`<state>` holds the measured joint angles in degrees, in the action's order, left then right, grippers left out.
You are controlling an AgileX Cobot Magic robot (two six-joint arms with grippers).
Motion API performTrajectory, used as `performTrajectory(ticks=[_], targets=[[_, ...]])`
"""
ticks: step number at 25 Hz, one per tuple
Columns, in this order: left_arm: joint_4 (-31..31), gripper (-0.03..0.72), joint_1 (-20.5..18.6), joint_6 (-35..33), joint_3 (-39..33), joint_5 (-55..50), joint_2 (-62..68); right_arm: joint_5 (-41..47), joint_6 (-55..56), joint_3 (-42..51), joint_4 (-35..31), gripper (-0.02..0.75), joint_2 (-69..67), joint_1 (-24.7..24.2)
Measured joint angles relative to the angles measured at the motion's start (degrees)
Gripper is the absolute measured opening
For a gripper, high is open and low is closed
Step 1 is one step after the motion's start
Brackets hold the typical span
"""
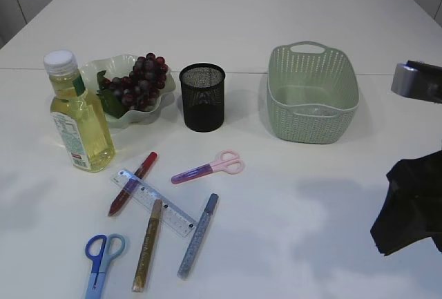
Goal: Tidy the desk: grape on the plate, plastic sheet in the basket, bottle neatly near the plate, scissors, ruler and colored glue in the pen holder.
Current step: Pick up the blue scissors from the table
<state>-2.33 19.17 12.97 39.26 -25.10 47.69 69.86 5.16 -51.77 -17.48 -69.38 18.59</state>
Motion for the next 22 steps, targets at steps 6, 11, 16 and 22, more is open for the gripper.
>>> performTrajectory(ticks=[6, 11, 16, 22], targets=[[2.3, 0.467, 7.8, 0.0, 4.8, -5.5, 0.0, 0.0, -0.2, 0.0, -0.3, 0.563, 0.1, 0.0], [4.1, 0.467, 11.2, 0.0, 5.7, -9.8, 0.0, 0.0, 0.2, 0.0, 4.3, 0.563, 2.2, 0.0], [5.4, 0.467, 11.6, -0.1, 5.7, -12.7, 1.5, 0.1, 0.7, 0.0, 8.7, 0.563, 5.9, 0.0], [8.2, 0.467, 11.7, -2.1, 7.8, -16.0, 4.4, 0.5, 3.0, 1.5, 19.1, 0.563, 7.2, 0.0]])
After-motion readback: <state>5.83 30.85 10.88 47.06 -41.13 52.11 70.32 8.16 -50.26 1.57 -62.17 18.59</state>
